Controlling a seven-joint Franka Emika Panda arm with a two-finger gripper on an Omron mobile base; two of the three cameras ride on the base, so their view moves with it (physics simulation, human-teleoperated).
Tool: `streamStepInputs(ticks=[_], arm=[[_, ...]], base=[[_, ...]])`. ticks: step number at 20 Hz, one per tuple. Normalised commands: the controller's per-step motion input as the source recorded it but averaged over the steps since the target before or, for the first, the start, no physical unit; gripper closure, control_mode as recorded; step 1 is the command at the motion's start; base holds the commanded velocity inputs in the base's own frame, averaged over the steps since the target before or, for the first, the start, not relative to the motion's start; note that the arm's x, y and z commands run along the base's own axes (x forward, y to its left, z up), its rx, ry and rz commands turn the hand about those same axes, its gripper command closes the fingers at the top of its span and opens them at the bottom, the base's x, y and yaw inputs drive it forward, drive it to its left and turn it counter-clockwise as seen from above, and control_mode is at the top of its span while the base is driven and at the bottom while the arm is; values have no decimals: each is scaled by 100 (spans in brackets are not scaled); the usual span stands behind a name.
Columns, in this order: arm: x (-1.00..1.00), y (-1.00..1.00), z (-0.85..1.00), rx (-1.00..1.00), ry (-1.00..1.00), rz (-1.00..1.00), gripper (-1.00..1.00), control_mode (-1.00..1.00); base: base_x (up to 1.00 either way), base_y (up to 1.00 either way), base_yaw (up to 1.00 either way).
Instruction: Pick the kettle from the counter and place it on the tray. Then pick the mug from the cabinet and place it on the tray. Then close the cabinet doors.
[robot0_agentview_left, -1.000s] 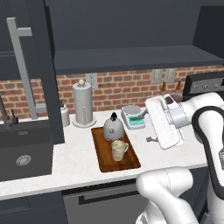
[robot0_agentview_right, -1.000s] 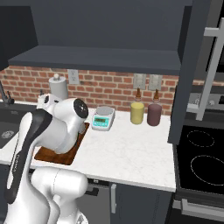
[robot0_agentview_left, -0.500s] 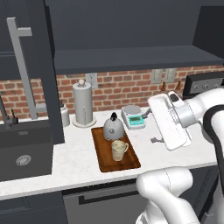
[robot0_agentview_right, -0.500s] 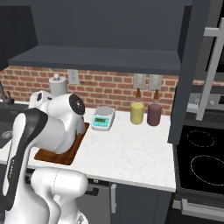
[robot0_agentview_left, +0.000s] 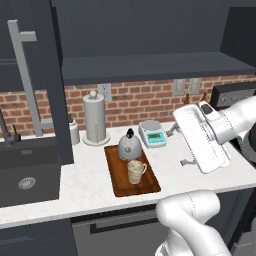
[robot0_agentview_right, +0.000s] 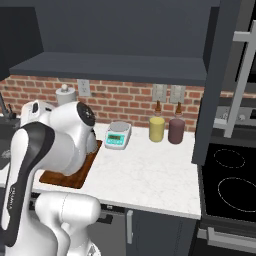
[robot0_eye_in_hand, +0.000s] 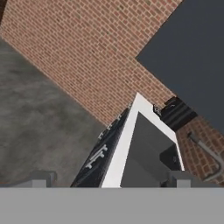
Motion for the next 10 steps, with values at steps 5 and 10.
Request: streamStepInputs(ticks=[5, 10], arm=[[-18, 16, 23, 0, -2, 9, -100, -100], [-17, 30, 21, 1, -6, 10, -100, -100]], base=[[0, 0, 0], [0, 0, 0]])
